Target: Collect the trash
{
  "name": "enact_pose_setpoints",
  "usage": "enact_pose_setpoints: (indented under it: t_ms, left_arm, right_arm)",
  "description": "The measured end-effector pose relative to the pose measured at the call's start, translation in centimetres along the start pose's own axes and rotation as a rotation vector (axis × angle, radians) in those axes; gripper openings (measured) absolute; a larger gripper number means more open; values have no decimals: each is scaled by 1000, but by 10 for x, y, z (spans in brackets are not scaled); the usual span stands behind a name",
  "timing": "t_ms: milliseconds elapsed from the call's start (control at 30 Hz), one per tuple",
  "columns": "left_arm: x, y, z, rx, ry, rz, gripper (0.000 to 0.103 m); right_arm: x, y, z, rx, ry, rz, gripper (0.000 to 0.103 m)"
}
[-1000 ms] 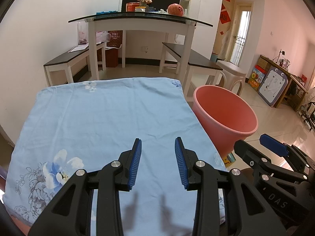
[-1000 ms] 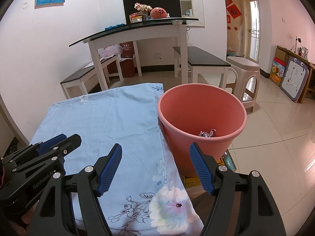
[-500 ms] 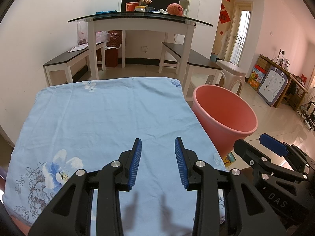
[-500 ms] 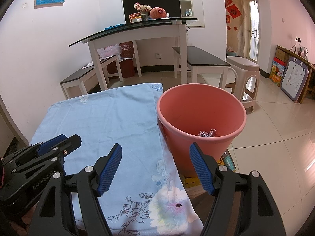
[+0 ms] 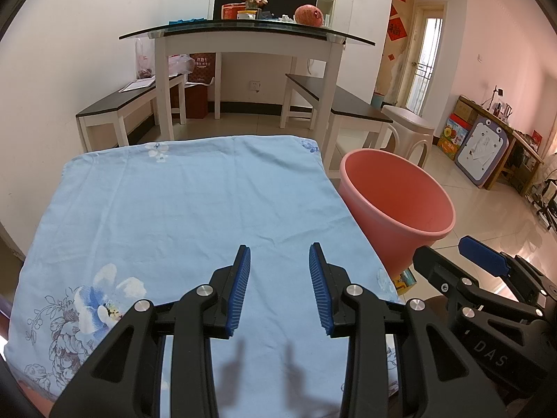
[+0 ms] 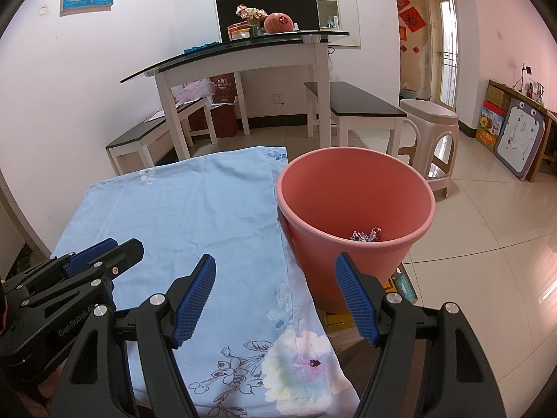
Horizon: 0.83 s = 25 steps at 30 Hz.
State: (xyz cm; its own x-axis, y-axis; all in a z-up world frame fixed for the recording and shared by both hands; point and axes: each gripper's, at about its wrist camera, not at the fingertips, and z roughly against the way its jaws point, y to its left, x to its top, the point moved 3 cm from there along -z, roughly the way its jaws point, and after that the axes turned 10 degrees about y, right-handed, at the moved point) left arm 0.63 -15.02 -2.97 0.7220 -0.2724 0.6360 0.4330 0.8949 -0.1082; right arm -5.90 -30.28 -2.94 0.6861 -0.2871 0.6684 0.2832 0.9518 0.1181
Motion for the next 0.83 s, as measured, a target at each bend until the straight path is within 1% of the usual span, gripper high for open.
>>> enact_pose_setpoints:
  t_ms: [533,833]
  left_arm:
    - [-3,-2,-2,8,-6,1,36]
    - [-4,0,-1,11,5,13,36]
  right_arm:
    - [0,0,0,0,1,-1,70]
    - [1,0,0,1,2,1,70]
